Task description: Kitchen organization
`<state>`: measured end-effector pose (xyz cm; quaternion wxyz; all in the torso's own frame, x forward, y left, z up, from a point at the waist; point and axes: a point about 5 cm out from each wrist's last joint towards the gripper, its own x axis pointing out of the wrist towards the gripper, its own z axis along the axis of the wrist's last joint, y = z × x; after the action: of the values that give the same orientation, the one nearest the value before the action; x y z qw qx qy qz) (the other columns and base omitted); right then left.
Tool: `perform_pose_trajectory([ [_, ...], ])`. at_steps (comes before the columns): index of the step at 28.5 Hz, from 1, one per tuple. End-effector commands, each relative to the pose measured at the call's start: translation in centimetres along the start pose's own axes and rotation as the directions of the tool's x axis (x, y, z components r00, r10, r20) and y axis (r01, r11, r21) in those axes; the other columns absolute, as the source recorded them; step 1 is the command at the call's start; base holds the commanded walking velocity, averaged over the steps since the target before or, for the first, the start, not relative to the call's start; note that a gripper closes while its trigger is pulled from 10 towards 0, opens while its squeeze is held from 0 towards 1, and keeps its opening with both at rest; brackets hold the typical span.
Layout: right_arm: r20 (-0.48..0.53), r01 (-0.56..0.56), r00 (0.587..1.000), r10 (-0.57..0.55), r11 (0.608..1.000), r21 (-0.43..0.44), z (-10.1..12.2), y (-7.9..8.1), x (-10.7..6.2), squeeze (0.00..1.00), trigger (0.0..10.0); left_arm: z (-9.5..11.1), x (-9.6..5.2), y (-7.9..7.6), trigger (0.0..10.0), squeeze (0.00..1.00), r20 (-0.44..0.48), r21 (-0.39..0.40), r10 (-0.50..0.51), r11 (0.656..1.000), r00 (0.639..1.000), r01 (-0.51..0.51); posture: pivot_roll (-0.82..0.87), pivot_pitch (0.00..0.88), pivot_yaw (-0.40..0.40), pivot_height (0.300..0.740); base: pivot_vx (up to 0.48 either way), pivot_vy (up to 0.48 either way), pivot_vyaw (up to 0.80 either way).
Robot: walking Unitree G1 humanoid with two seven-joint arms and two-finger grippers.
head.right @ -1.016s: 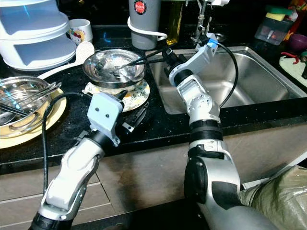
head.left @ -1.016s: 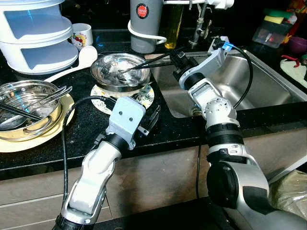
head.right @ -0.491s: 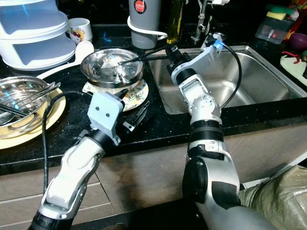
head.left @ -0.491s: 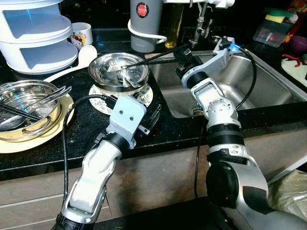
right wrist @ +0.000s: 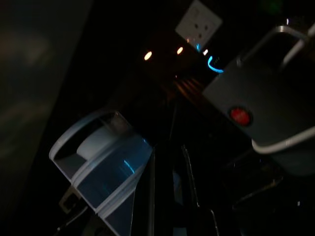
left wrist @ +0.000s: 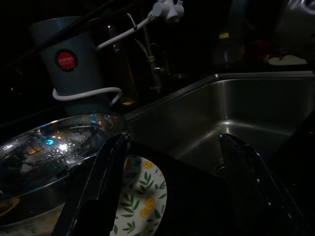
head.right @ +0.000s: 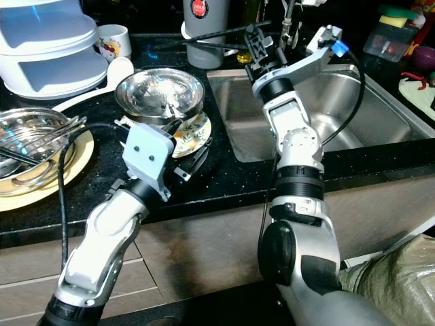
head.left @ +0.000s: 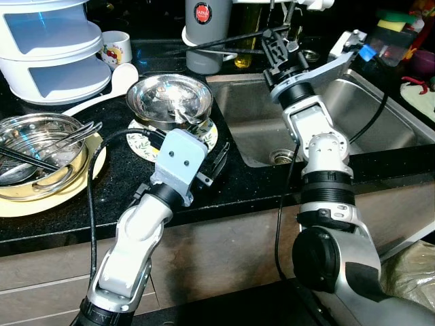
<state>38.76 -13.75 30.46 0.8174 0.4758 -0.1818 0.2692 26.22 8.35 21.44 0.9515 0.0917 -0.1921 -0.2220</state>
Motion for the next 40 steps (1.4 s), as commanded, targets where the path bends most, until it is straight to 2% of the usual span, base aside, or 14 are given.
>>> perform_pose_trajectory([
  [1, 0.039, -0.029, 0.999, 0.029, 1.000, -0.007, 1.2, 0.5, 0.2, 0.00, 10.0, 0.1, 0.0, -0.1, 10.0, 0.00, -0.003, -0.011, -0.003, 1.000, 1.000, 0.003, 0.08, 0.023, -0.074, 0.732, 0.000, 0.000, 0.00],
  [9, 0.083, 0.108, 0.992, -0.096, 0.983, -0.146, 5.0, -2.1, -1.0, 0.00, 10.0, 0.1, 0.0, -0.6, 10.0, 0.00, -0.001, -0.054, -0.004, 0.999, 1.000, 0.004, 0.08, 0.027, -0.076, 0.732, 0.000, 0.000, -0.40],
  [17, 0.035, 0.181, 0.983, -0.178, 0.958, -0.221, 4.1, -3.0, -1.2, 0.00, 10.0, 0.1, 0.1, -0.7, 10.0, 0.00, 0.000, -0.058, -0.010, 0.998, 1.000, 0.010, 0.07, 0.026, -0.073, 0.732, 0.000, 0.000, -0.80],
  [21, -0.071, 0.205, 0.963, -0.261, 0.876, -0.437, 1.9, -3.8, -1.1, 0.00, 10.0, 0.1, 0.2, -0.3, 10.0, 0.00, 0.002, -0.052, -0.002, 0.999, 1.000, 0.002, 0.07, 0.025, -0.074, 0.732, 0.000, 0.000, -0.60],
  [23, -0.121, 0.191, 0.950, -0.288, 0.842, -0.505, 0.6, -4.0, -1.1, 0.00, 10.0, 0.1, 0.2, -0.3, 10.0, 0.00, 0.002, -0.052, 0.000, 0.999, 1.000, 0.000, 0.07, 0.025, -0.077, 0.732, 0.000, 0.000, 0.00],
  [24, -0.121, 0.191, 0.950, -0.288, 0.842, -0.505, 0.6, -4.0, -1.1, 0.00, 10.0, 0.1, 0.2, -0.3, 10.0, 0.00, 0.002, -0.052, 0.000, 0.999, 1.000, 0.000, 0.07, 0.025, -0.077, 0.732, 0.000, 0.000, 0.00],
  [27, -0.214, 0.143, 0.925, -0.314, 0.809, -0.571, -1.9, -4.2, -1.0, 0.00, 10.0, 0.2, 0.2, -0.3, 10.0, 0.00, 0.003, -0.046, 0.014, 0.999, 1.000, -0.014, 0.07, 0.023, -0.080, 0.732, 0.000, 0.000, 0.00],
  [32, -0.248, 0.131, 0.912, -0.327, 0.803, -0.581, -3.2, -4.5, -1.0, 0.00, 10.0, 0.1, 0.1, -0.1, 10.0, 0.00, -0.005, -0.034, 0.037, 0.999, 0.999, -0.037, 0.08, 0.021, -0.087, 0.732, 0.000, 0.000, 0.00],
  [33, -0.257, 0.119, 0.905, -0.339, 0.782, -0.612, -3.8, -4.5, -0.7, 0.00, 10.0, 0.1, 0.1, 0.1, 10.0, 0.00, -0.012, -0.021, 0.052, 0.998, 0.999, -0.052, 0.09, 0.023, -0.094, 0.732, 0.000, 0.000, 0.00],
  [35, -0.257, 0.119, 0.905, -0.339, 0.782, -0.612, -3.8, -4.5, -0.7, 0.00, 10.0, 0.1, 0.1, 0.1, 10.0, 0.00, -0.012, -0.021, 0.052, 0.998, 0.999, -0.052, 0.09, 0.023, -0.094, 0.732, 0.000, 0.000, 0.00],
  [36, -0.263, 0.104, 0.900, -0.347, 0.758, -0.644, -4.3, -4.4, -0.4, 0.00, 10.0, 0.1, 0.0, 0.2, 10.0, 0.00, -0.019, -0.010, 0.067, 0.998, 0.998, -0.067, 0.09, 0.023, -0.096, 0.732, 0.000, 0.000, 0.00],
  [38, -0.276, 0.056, 0.882, -0.381, 0.668, -0.742, -5.3, -3.9, 0.4, 0.00, 10.0, 0.2, -0.3, 0.6, 10.0, 0.00, -0.024, 0.004, 0.097, 0.995, 0.995, -0.097, 0.10, 0.029, -0.110, 0.732, 0.000, 0.000, 0.00],
  [39, -0.276, 0.056, 0.882, -0.381, 0.668, -0.742, -5.3, -3.9, 0.4, 0.00, 10.0, 0.2, -0.3, 0.6, 10.0, 0.00, -0.024, 0.004, 0.097, 0.995, 0.995, -0.097, 0.10, 0.029, -0.110, 0.732, 0.000, 0.000, 0.00],
  [40, -0.278, 0.040, 0.877, -0.391, 0.636, -0.770, -5.5, -3.7, 0.7, 0.00, 10.0, 0.3, -0.3, 0.7, 10.0, 0.00, -0.024, 0.007, 0.106, 0.994, 0.994, -0.105, 0.11, 0.031, -0.113, 0.732, 0.000, 0.000, 0.00],
])
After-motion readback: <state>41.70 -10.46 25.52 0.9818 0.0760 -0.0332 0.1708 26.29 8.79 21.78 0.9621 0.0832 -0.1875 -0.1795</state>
